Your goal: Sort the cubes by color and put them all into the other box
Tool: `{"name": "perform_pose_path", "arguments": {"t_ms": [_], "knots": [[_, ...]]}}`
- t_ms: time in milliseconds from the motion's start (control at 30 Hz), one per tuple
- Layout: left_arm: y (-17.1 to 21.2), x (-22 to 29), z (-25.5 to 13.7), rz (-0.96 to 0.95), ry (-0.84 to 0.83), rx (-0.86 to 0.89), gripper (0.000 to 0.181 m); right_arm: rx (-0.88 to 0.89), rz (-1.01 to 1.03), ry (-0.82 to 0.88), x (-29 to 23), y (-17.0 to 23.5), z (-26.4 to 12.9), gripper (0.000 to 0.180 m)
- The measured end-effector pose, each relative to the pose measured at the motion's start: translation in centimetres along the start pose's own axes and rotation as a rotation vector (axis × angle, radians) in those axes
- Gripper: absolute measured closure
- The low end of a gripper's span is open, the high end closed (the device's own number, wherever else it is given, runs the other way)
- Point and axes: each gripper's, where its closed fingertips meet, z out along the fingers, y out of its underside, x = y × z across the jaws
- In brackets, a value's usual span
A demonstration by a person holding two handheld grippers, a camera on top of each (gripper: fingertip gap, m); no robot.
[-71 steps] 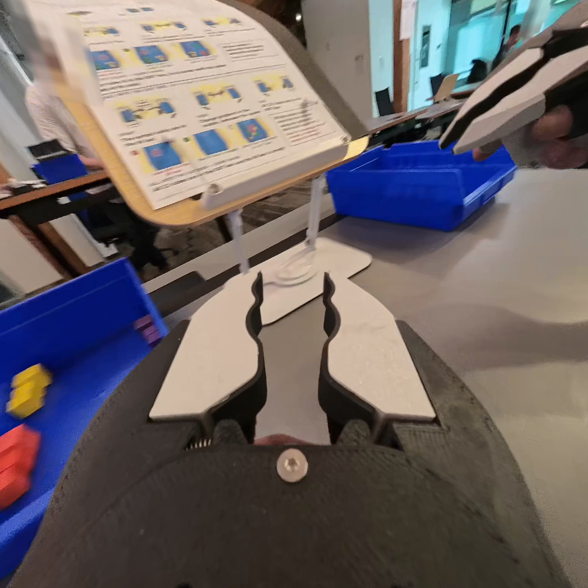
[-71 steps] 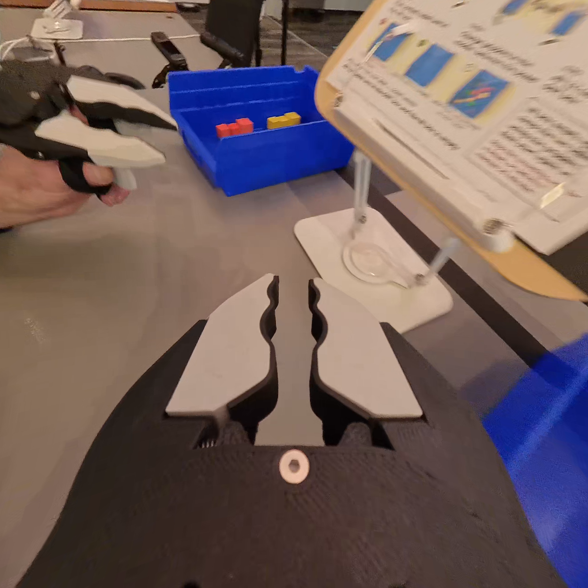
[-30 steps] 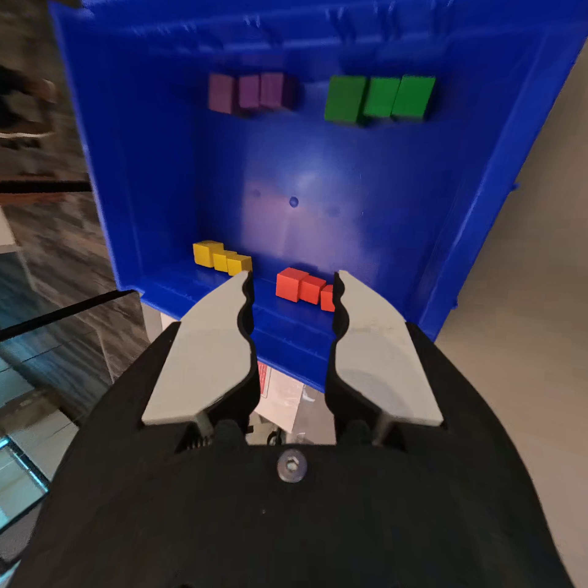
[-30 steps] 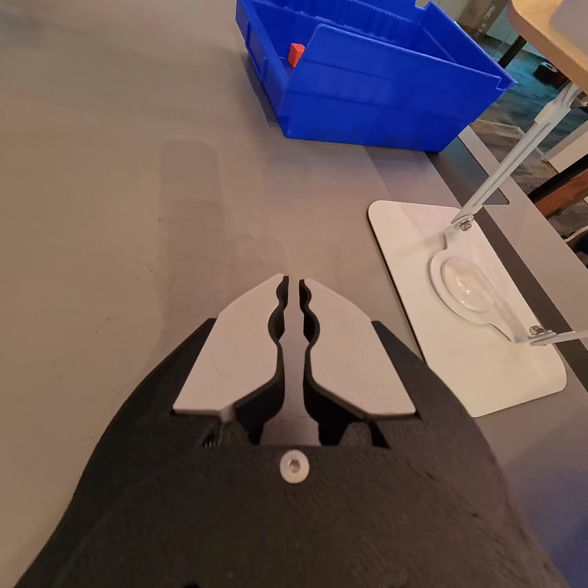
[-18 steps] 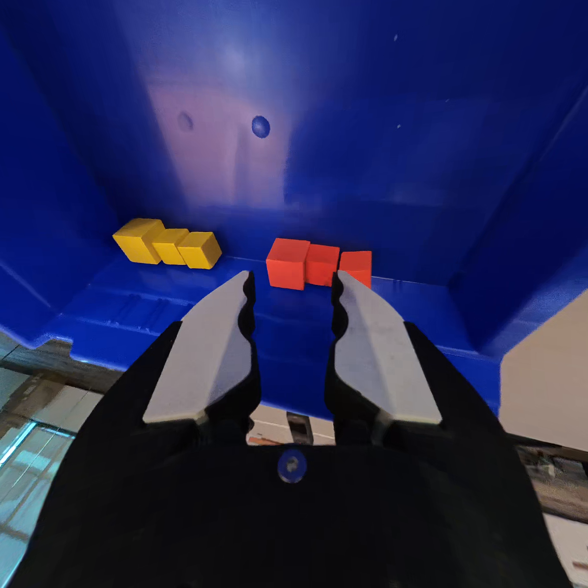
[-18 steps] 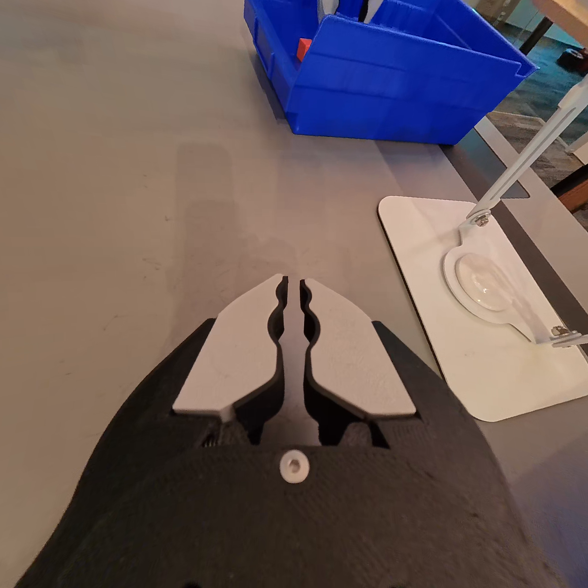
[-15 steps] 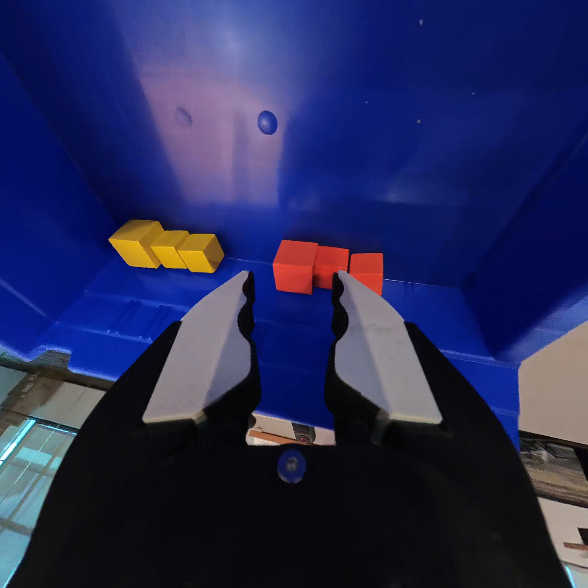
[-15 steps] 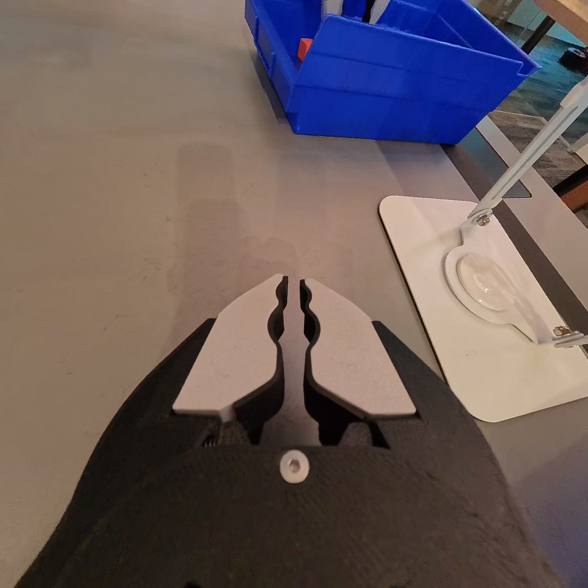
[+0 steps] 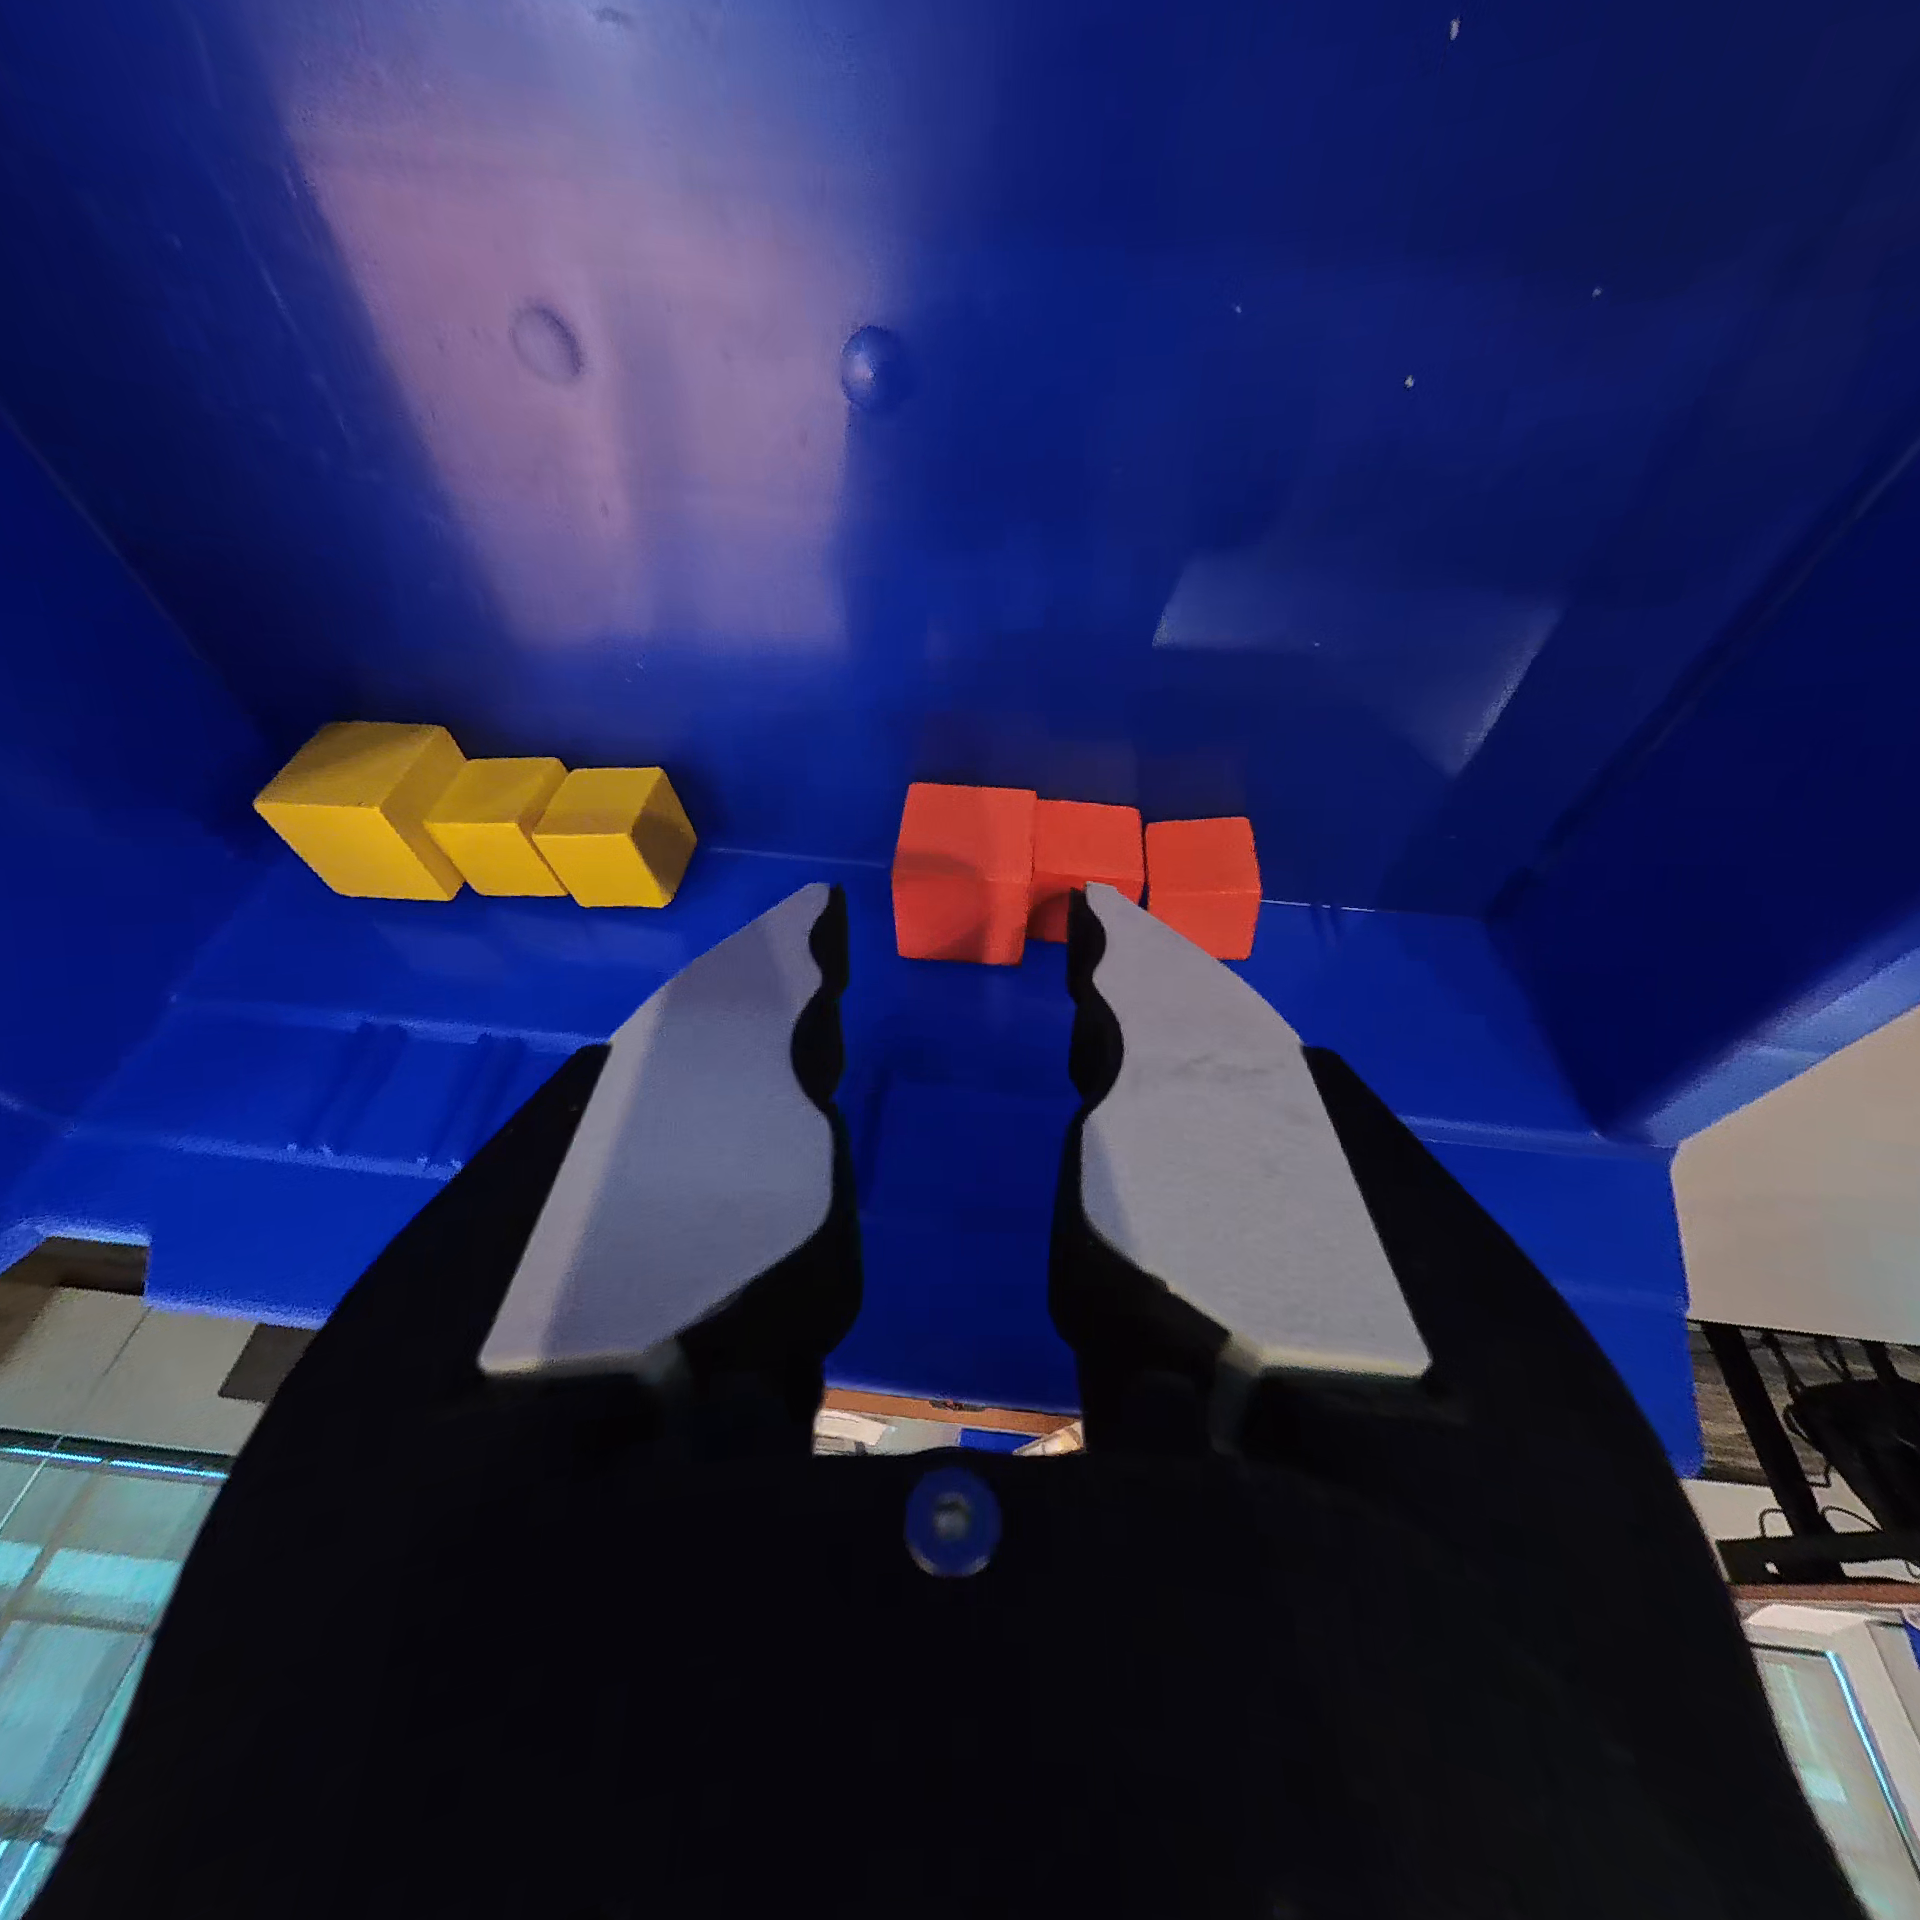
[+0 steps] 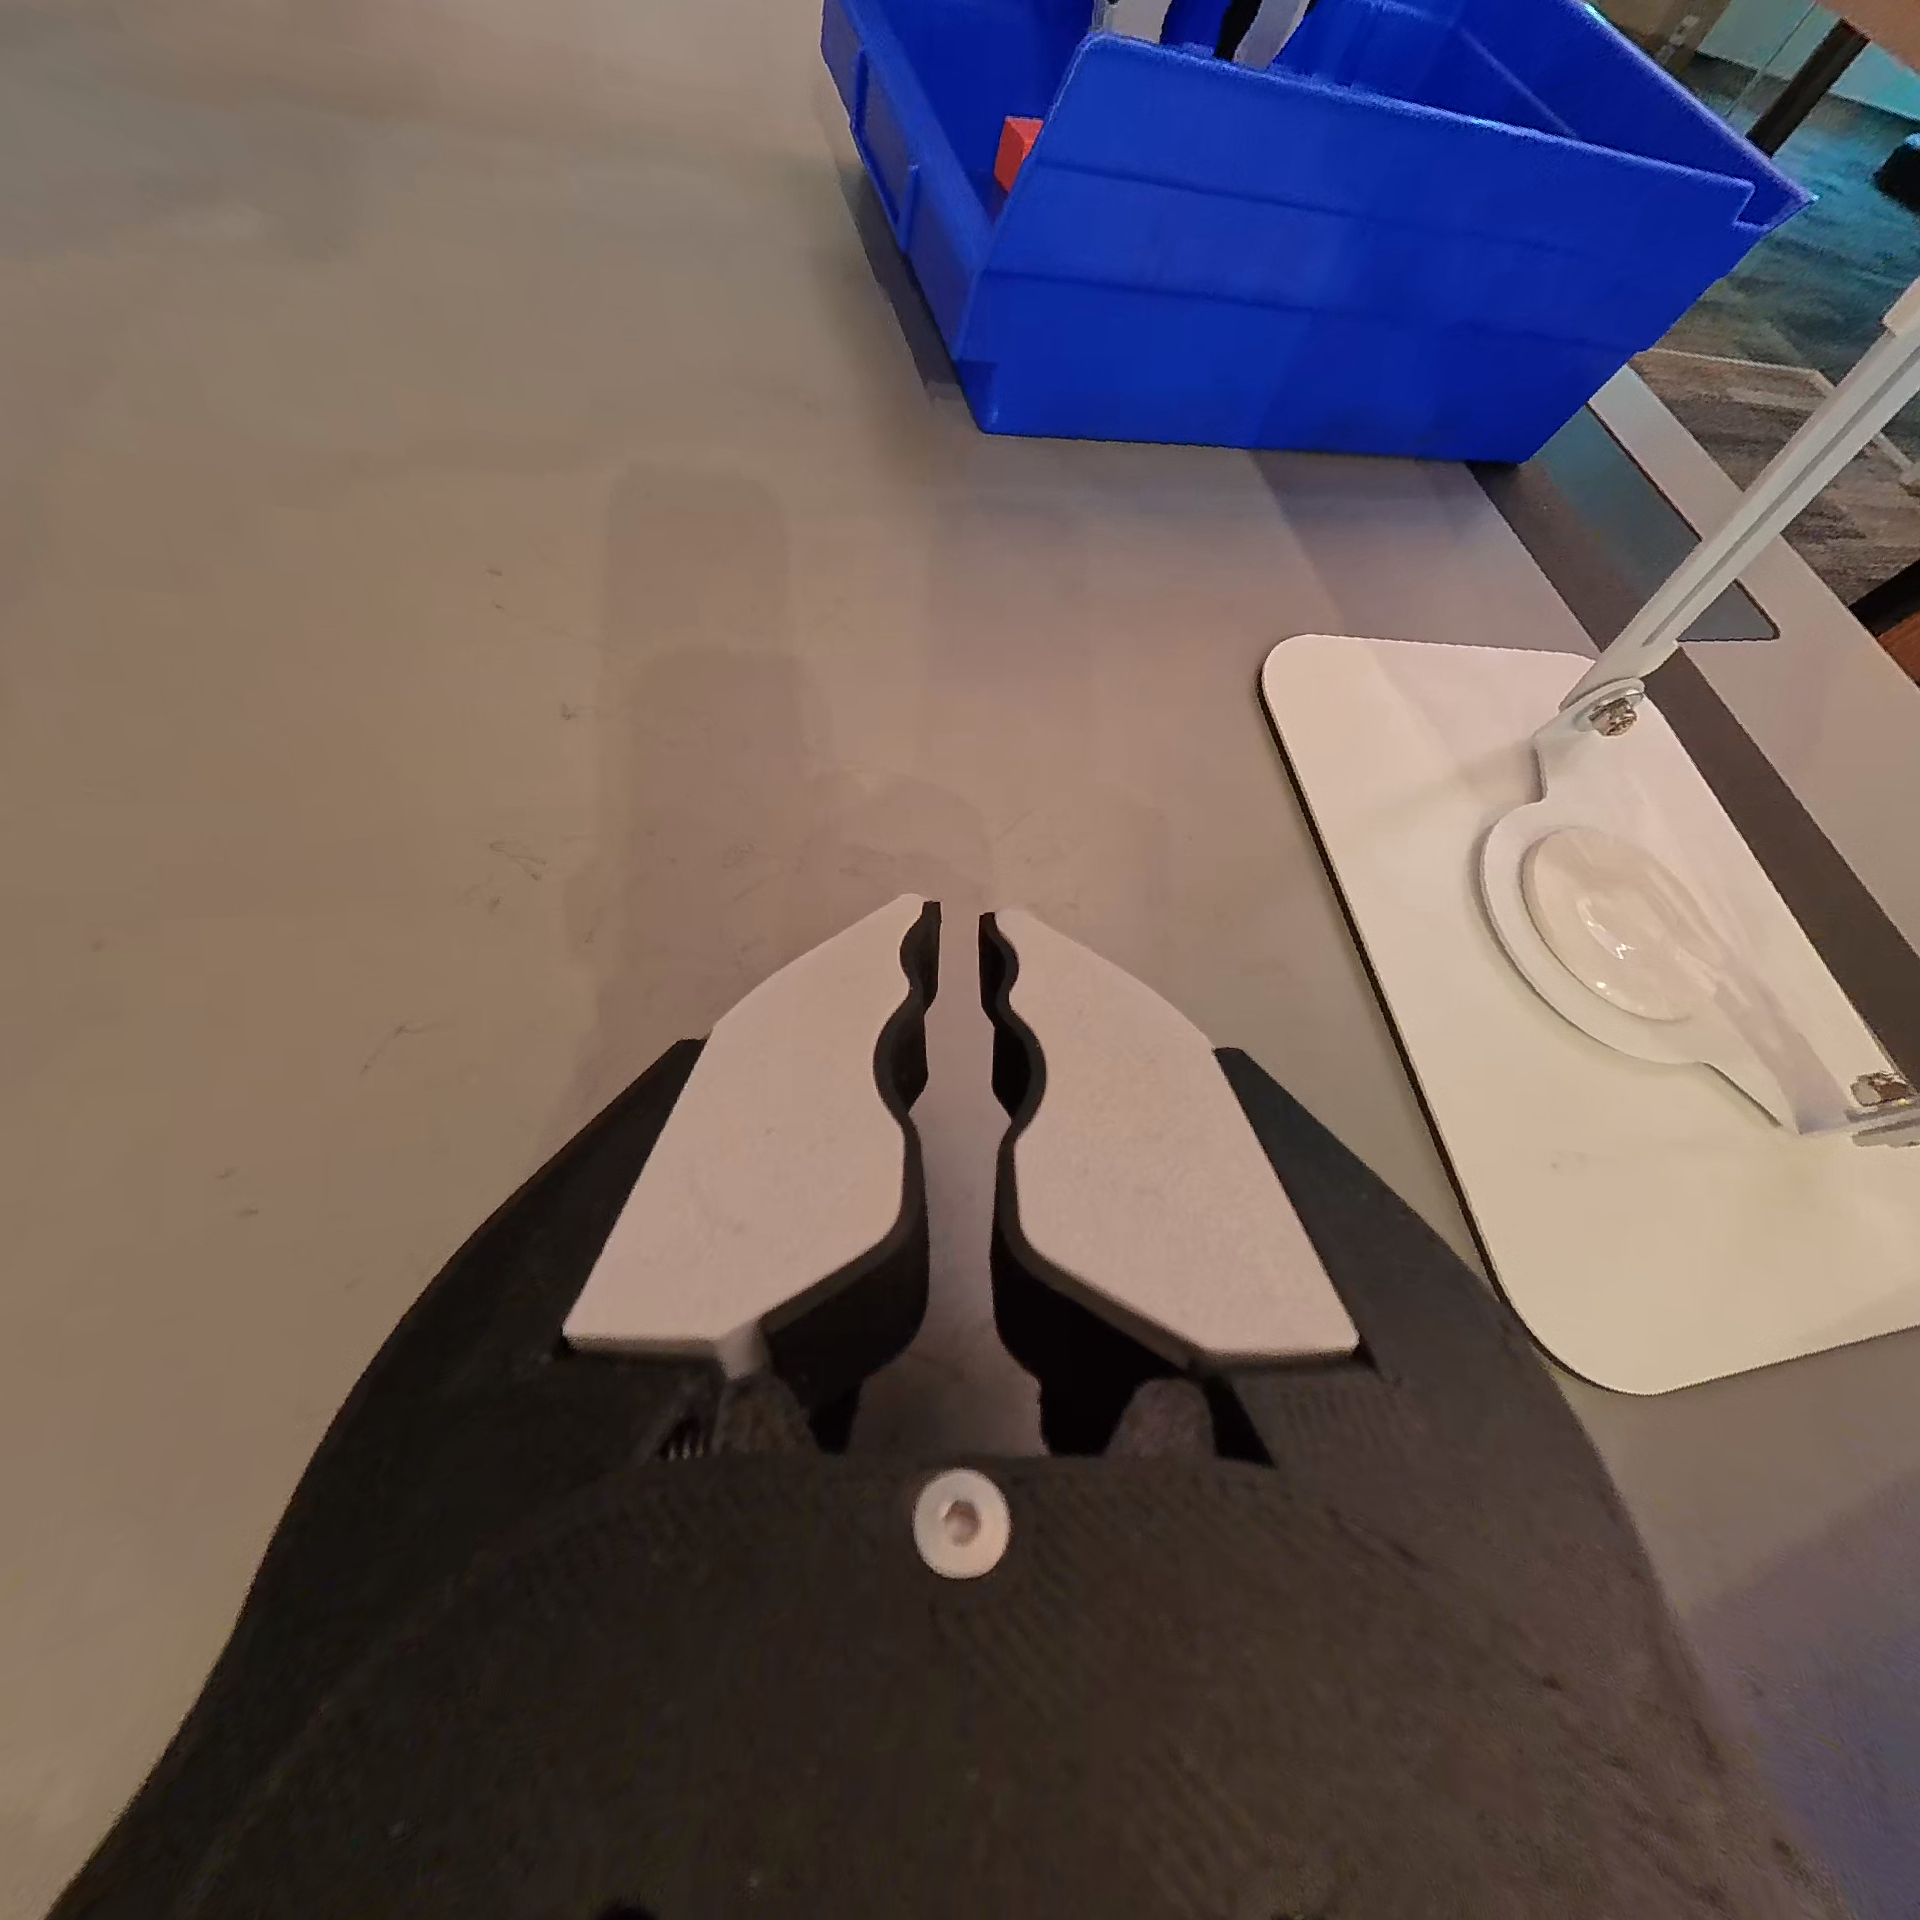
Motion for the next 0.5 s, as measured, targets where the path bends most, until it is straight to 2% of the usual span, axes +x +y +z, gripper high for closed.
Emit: {"name": "perform_pose_path", "arguments": {"t_ms": [200,367,500], "knots": [[-0.07,0.09,0.44,0.000,0.039,-0.025,0.151,-0.002,-0.001,-0.005,-0.11,0.01,0.04,0.173],[0.03,-0.09,0.59,-0.001,0.066,-0.053,0.145,-0.001,-0.002,-0.008,-0.18,-0.04,0.04,0.173],[0.31,-0.28,0.75,0.008,0.075,-0.092,0.147,-0.003,0.000,-0.014,-0.25,0.00,0.10,0.173]]}}
